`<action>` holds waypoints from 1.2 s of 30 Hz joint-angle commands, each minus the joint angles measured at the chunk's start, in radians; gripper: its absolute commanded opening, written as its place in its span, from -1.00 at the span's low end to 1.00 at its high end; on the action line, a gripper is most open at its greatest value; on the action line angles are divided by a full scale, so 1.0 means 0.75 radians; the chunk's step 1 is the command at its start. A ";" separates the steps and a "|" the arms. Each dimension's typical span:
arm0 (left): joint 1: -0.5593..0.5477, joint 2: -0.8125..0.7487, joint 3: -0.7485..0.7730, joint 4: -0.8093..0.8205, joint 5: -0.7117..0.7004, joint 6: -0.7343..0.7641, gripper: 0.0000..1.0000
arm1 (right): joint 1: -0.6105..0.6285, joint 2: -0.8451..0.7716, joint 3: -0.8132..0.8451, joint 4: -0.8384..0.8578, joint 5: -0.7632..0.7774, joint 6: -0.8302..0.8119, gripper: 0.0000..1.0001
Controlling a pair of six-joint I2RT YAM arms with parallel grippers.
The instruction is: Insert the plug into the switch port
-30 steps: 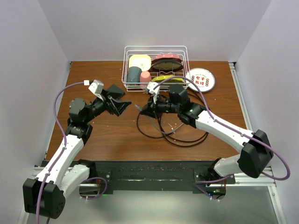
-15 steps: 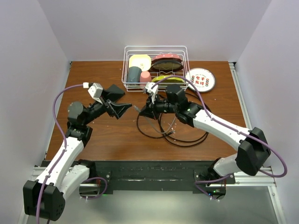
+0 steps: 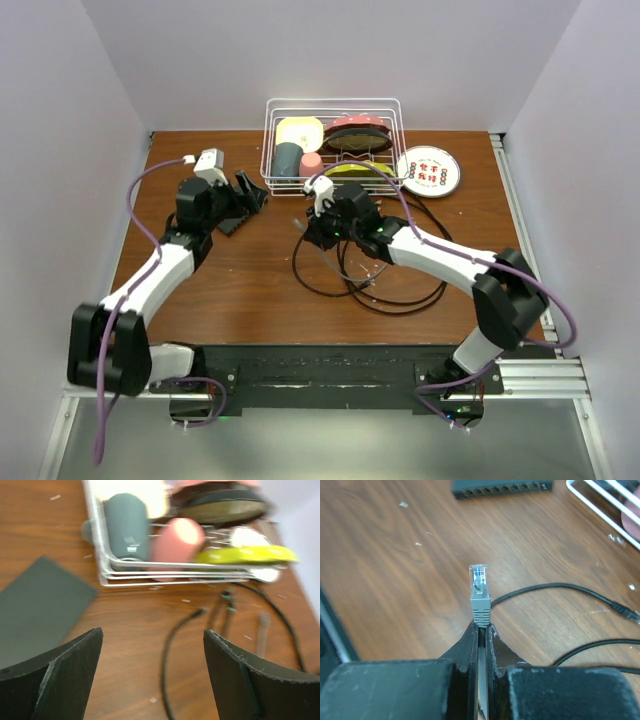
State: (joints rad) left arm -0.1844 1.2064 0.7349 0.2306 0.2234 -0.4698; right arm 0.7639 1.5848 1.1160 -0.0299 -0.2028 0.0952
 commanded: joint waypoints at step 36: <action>0.105 1.230 0.968 -0.549 -0.498 0.015 0.02 | 0.004 0.092 0.122 -0.009 -0.036 0.053 -1.00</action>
State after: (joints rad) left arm -0.1101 2.1891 1.5570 -0.1616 -0.1444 -0.4694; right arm 0.7650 1.6768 1.1618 -0.0383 -0.2260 0.1204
